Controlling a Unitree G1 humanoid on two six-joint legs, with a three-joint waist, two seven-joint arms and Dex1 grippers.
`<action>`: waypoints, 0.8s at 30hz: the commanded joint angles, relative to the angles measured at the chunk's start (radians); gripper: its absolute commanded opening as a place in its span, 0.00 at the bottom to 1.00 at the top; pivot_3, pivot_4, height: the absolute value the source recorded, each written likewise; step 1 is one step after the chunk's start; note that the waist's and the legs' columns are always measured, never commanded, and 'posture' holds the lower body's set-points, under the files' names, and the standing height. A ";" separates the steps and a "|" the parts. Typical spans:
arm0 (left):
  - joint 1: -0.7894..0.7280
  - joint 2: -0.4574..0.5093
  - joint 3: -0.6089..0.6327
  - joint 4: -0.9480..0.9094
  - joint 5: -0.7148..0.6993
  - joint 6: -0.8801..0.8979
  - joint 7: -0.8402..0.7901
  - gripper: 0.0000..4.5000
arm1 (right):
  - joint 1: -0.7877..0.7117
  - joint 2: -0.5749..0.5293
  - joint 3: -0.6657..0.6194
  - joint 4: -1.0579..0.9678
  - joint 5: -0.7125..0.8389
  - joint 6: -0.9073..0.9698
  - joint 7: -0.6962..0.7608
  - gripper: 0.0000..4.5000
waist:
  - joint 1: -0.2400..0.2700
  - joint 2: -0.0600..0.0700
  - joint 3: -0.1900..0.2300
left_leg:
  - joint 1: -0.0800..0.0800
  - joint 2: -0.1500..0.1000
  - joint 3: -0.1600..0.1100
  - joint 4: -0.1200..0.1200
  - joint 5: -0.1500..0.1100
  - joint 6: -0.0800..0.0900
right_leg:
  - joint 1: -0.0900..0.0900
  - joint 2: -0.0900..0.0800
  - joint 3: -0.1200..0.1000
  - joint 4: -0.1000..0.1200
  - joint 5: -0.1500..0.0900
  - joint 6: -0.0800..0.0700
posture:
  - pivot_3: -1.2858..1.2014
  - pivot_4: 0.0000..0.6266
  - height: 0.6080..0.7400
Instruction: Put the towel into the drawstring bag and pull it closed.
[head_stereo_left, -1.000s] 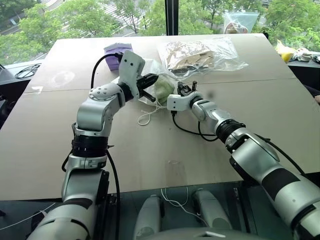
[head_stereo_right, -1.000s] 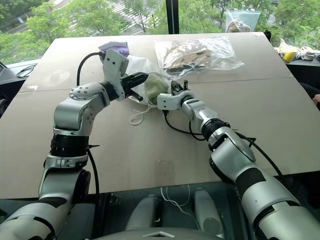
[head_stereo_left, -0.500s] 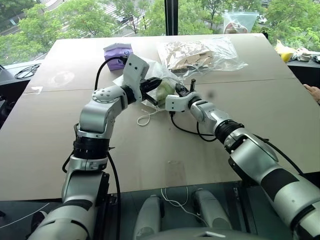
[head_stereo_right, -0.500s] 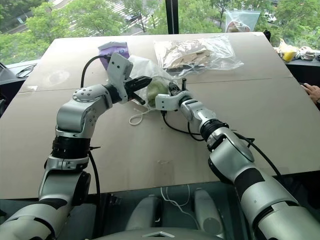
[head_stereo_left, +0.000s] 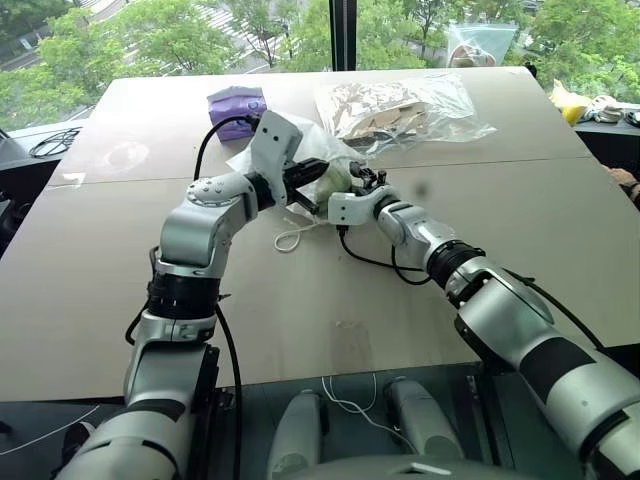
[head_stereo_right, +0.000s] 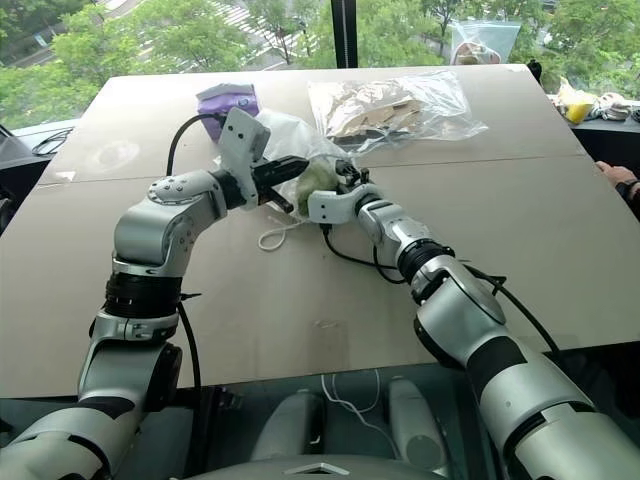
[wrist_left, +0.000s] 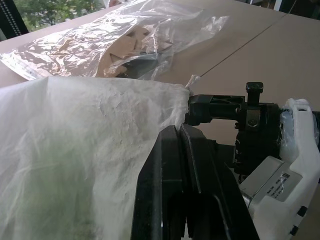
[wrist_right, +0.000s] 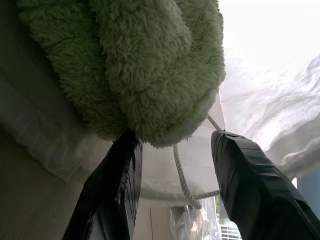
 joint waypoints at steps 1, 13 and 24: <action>0.004 0.005 -0.017 -0.068 -0.016 0.006 -0.021 0.00 | -0.049 0.007 0.007 0.010 -0.011 0.002 -0.022 0.52 | 0.000 0.000 0.000 | 0.000 0.000 0.000 0.000 0.000 0.000 | 0.000 0.000 0.000 0.000 0.000 0.000 | 0.52 0.24 1.00; 0.026 0.021 -0.023 -0.102 -0.024 0.029 -0.041 0.00 | -0.044 -0.014 -0.023 0.058 0.014 0.061 -0.020 0.24 | 0.000 0.000 0.000 | 0.000 0.000 0.000 0.000 0.000 0.000 | 0.000 0.000 0.000 0.000 0.000 0.000 | 0.52 0.24 1.00; 0.010 0.028 -0.022 -0.048 0.000 -0.023 -0.033 0.00 | -0.024 -0.028 -0.060 -0.004 0.072 -0.017 0.005 0.01 | 0.000 0.000 0.000 | 0.000 0.000 0.000 0.000 0.000 0.000 | 0.000 0.000 0.000 0.000 0.000 0.000 | 0.52 0.24 1.00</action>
